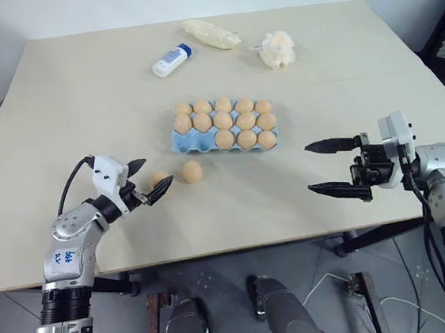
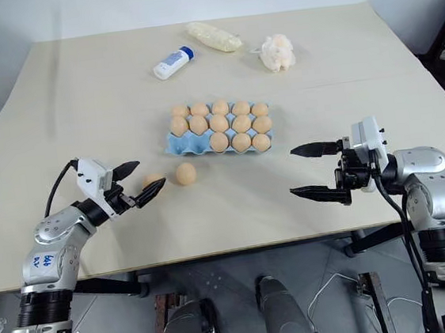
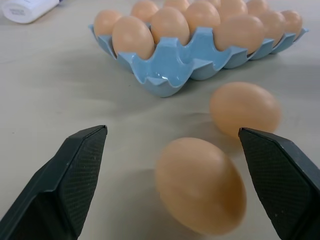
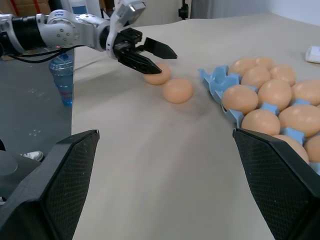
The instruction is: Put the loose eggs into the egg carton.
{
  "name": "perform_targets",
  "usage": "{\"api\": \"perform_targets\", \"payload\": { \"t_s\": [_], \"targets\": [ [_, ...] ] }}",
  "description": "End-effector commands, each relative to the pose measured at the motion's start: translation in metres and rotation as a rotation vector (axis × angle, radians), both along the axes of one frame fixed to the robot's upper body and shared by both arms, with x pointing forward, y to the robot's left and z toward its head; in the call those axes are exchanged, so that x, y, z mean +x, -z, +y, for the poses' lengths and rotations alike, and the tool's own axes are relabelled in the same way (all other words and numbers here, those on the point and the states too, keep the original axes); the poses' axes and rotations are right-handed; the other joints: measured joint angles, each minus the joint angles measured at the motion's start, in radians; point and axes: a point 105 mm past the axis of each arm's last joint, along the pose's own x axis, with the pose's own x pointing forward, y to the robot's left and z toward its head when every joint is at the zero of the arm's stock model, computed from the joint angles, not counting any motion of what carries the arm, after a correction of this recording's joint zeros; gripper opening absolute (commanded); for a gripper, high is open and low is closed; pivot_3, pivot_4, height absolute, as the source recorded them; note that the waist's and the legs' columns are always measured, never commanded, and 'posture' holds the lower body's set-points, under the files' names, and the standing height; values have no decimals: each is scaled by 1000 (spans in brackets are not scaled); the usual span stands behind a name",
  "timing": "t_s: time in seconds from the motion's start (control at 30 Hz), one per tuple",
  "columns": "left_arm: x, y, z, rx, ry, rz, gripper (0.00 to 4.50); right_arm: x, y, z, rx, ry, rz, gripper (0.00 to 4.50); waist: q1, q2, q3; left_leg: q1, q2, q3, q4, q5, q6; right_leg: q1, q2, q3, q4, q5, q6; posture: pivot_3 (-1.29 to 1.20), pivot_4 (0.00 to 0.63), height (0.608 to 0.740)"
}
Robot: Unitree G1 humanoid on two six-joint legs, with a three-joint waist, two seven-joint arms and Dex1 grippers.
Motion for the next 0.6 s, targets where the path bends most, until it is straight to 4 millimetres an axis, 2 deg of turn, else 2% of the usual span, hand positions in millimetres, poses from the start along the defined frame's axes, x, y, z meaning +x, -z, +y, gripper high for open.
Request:
{"api": "perform_targets", "payload": {
  "t_s": [0.03,0.2,0.53,0.6],
  "targets": [
    [6,-3,-2,27,13,-15,4500,-4,-5,0,8,5,-30,4486,1,0,0,0,0,0,0,0,0,0,0,0,0,0,0,0,150,740],
    [13,1,-2,50,32,16,4500,-5,3,-4,-28,11,-18,4486,1,0,0,0,0,0,0,0,0,0,0,0,0,0,0,0,150,740],
    [16,21,-2,112,42,150,4500,3,2,-5,-2,26,-49,4486,1,0,0,0,0,0,0,0,0,0,0,0,0,0,0,0,150,740],
    [17,21,-3,112,45,149,4075,4,2,-5,-2,27,-52,4500,2,0,0,0,0,0,1,0,0,0,0,0,1,0,0,0,150,740]
  ]
}}
